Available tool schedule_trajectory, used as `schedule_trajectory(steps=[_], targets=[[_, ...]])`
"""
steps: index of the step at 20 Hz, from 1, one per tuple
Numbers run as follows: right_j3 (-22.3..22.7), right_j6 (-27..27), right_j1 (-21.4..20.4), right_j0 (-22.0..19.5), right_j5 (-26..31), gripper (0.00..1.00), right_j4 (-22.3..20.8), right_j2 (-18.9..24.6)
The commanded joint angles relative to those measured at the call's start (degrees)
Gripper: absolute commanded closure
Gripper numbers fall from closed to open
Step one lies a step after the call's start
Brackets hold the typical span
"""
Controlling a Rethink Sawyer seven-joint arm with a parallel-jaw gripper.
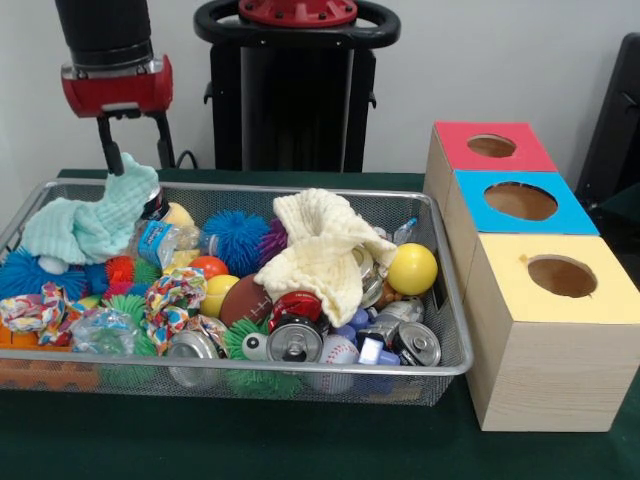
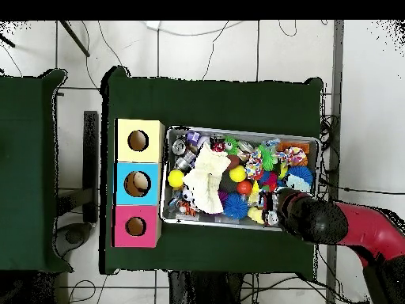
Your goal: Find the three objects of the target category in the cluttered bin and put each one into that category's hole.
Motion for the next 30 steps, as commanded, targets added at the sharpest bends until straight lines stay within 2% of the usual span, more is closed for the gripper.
schedule_trajectory(steps=[1, 11, 20, 30], targets=[[1.3, -8.3, 5.8, -3.2, -2.9, 0.0, -5.9, 2.0], [-1.3, -5.8, 12.5, -3.2, -6.1, 0.0, -10.8, 1.3], [-1.1, -4.5, 13.9, -3.8, -7.3, 0.0, -12.9, 1.1], [1.1, -1.1, 14.4, -3.4, -12.3, 0.0, -16.0, -0.8]])
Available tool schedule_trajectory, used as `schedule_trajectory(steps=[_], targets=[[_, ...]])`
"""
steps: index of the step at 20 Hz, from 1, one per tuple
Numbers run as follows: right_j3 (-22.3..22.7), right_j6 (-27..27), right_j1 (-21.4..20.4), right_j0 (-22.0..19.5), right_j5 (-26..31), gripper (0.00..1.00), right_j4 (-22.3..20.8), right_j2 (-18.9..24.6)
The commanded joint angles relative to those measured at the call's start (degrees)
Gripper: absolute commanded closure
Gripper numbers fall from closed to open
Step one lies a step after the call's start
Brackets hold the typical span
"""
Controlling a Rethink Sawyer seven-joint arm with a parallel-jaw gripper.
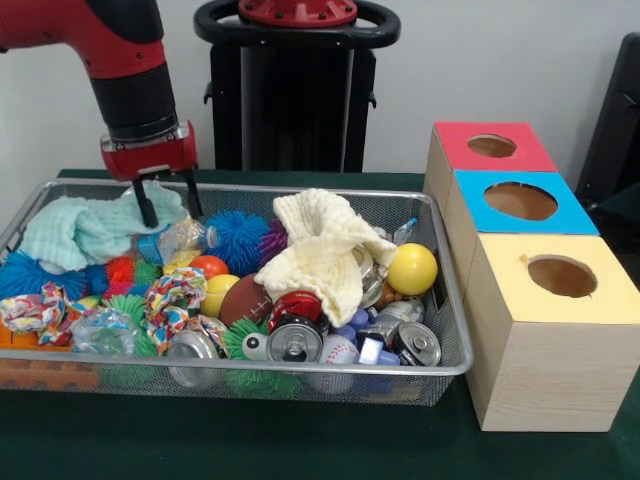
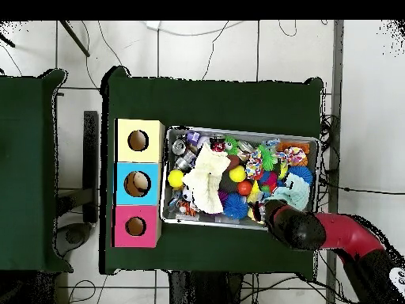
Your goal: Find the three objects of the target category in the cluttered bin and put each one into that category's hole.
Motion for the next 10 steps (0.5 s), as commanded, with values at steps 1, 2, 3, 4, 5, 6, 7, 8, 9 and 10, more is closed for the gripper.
schedule_trajectory(steps=[1, 2, 3, 4, 5, 6, 7, 8, 9, 10], targets=[[0.9, -0.6, 2.5, -0.2, -5.9, 0.0, -5.4, -1.2], [1.0, -0.4, 2.6, -0.1, -6.2, 0.0, -5.5, -1.4], [1.0, -0.2, 2.2, 0.6, -6.5, 0.0, -6.2, -1.8], [1.4, 0.1, 2.4, 0.2, -7.3, 1.0, -5.9, -1.4], [1.5, 1.3, 2.1, 0.6, -8.2, 1.0, -5.9, -1.9], [1.6, 2.5, 1.8, 1.0, -9.1, 1.0, -5.9, -2.4], [2.2, 2.6, -0.6, 2.3, -7.0, 1.0, -5.4, -2.7], [2.6, 2.0, -1.8, 2.8, -5.8, 1.0, -4.8, -2.4], [3.5, 1.7, -3.3, 2.7, -4.8, 1.0, -3.2, -1.3], [3.7, 1.4, -4.0, 2.7, -4.0, 1.0, -2.4, -0.7]])
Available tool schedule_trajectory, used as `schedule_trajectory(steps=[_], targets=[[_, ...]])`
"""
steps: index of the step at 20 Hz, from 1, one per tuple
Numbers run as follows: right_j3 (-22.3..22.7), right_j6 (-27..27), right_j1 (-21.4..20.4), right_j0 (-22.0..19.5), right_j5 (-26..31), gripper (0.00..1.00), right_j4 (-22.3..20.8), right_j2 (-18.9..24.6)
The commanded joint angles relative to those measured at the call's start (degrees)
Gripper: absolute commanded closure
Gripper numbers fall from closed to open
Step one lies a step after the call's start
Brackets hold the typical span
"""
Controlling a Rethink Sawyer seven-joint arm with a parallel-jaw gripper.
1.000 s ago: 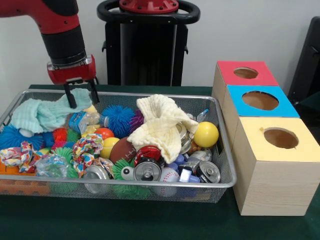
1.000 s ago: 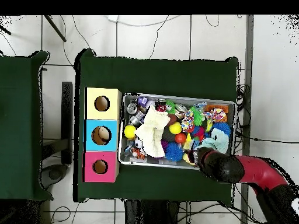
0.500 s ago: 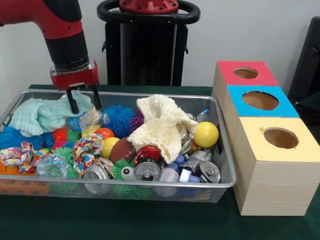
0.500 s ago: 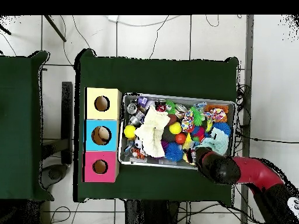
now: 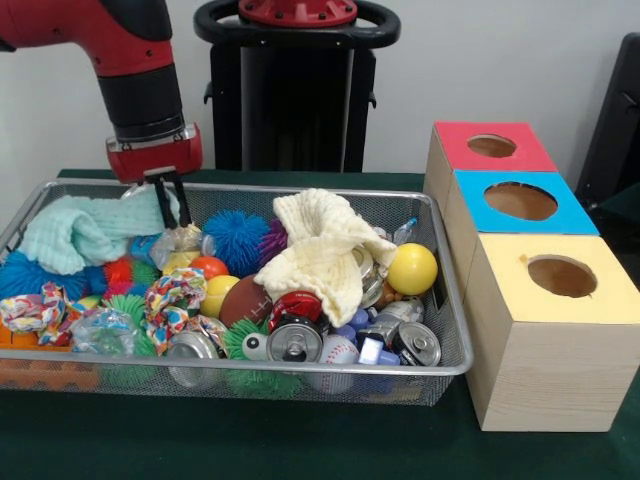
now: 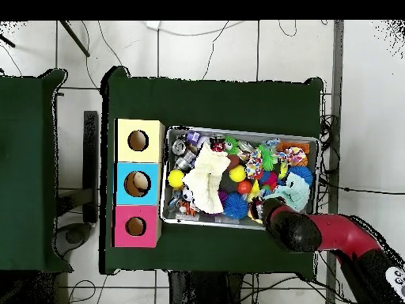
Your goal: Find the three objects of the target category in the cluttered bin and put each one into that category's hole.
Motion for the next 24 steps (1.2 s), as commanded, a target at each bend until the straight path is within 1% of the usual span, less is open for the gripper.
schedule_trajectory(steps=[1, 8, 10, 11, 12, 13, 15, 17, 20, 21, 22, 23, 24], targets=[[3.0, 1.2, -4.3, 2.1, 1.3, 1.0, -0.1, -0.2], [5.1, 1.9, -9.7, 3.9, 4.5, 1.0, 4.3, 1.2], [6.3, 1.7, -12.9, 4.3, 6.4, 1.0, 7.1, 2.2], [7.3, 1.5, -15.8, 4.6, 8.2, 1.0, 9.4, 3.2], [7.8, 1.1, -17.6, 4.7, 9.2, 1.0, 11.0, 3.6], [8.5, 0.7, -21.3, 5.3, 11.7, 1.0, 13.6, 4.1], [8.9, -0.3, -25.3, 6.2, 14.4, 1.0, 16.8, 4.6], [8.5, -0.9, -27.9, 7.4, 16.6, 1.0, 19.1, 4.4], [6.8, -1.5, -30.1, 9.6, 20.8, 1.0, 21.4, 3.4], [5.3, -1.9, -30.9, 10.4, 23.6, 1.0, 22.5, 3.1], [4.4, -2.0, -31.3, 10.9, 25.2, 1.0, 23.0, 2.8], [2.8, -2.4, -32.3, 11.6, 28.3, 1.0, 23.8, 2.4], [1.9, -2.5, -32.7, 12.1, 30.0, 1.0, 24.2, 2.2]])
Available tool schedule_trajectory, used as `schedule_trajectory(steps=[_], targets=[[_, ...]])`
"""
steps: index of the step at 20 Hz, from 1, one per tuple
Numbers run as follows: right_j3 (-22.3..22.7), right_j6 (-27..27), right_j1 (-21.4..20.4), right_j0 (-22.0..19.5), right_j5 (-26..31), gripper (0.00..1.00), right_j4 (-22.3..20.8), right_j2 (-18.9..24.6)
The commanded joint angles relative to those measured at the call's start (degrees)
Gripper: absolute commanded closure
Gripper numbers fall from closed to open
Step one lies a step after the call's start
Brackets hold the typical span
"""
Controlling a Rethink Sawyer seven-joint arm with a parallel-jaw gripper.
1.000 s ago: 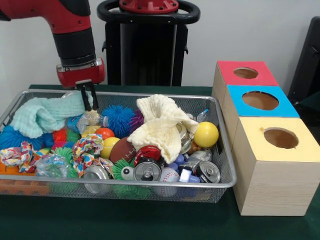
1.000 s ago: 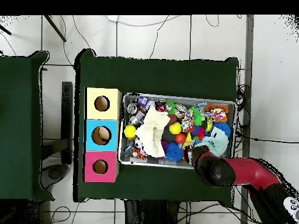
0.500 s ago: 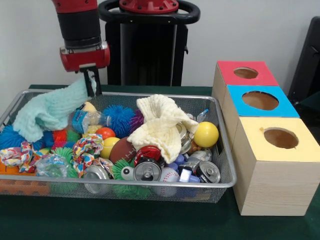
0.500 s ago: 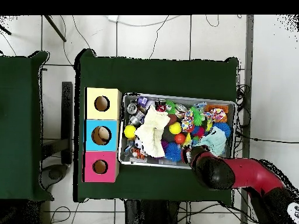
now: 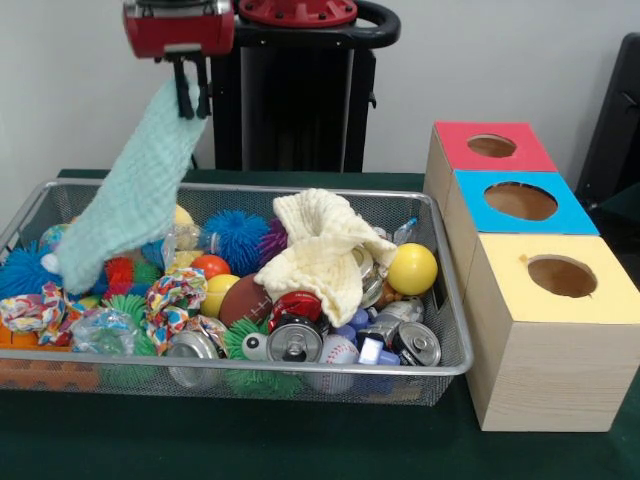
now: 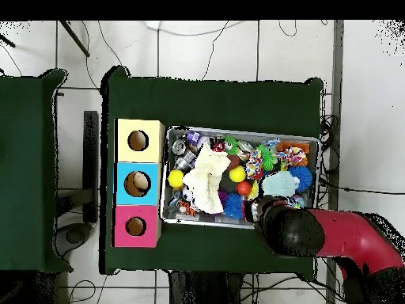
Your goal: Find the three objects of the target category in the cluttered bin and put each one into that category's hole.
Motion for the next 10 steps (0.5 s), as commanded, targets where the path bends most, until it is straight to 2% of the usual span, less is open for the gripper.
schedule_trajectory(steps=[1, 5, 10], targets=[[-5.5, -2.5, -8.8, 4.3, 17.8, 1.0, 6.4, 1.8], [-10.2, -1.4, -10.2, 7.0, 25.9, 1.0, 7.1, 1.0], [-13.6, 0.6, -10.9, 9.5, 30.0, 1.0, 6.7, 0.1]])
